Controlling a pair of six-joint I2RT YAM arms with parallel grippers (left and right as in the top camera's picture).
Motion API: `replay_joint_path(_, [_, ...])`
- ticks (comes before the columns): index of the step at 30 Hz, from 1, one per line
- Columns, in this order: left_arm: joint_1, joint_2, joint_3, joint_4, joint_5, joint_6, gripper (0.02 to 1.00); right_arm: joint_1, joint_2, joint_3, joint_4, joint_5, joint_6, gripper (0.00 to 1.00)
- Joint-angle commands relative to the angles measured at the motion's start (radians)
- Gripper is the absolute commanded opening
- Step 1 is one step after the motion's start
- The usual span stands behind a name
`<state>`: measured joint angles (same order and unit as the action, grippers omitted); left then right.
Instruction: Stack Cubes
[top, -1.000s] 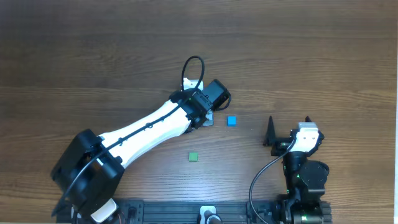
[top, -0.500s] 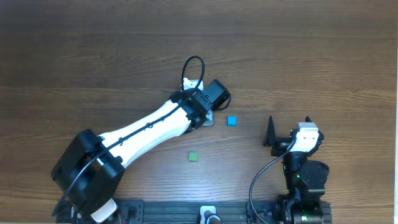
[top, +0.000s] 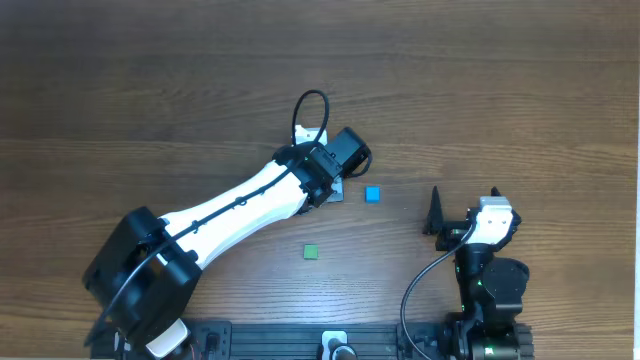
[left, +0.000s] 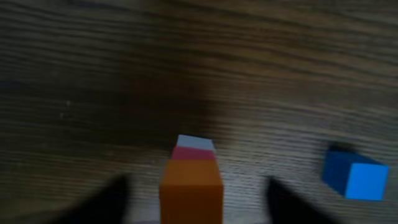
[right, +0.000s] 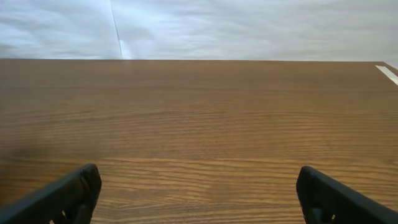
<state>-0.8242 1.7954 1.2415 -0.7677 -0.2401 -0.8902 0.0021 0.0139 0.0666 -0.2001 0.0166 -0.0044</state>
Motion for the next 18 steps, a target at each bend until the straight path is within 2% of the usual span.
replay_joint_path(1, [0.008,0.016,0.0,0.029,-0.021,-0.008,1.0,-0.006,-0.007,-0.007,0.002,-0.008,-0.004,0.991])
replay_joint_path(8, [0.122,-0.042,0.0,0.048,-0.019,0.008,0.998,-0.006,-0.007,-0.007,0.002,-0.008,-0.004,0.991])
replay_joint_path(14, [0.331,-0.239,0.0,0.073,-0.012,0.133,0.998,-0.006,-0.007,-0.007,0.002,-0.008,-0.004,0.993])
replay_joint_path(18, [0.489,-0.398,0.0,0.084,0.033,0.221,0.998,-0.006,-0.007,-0.007,0.002,-0.008,-0.004,0.991])
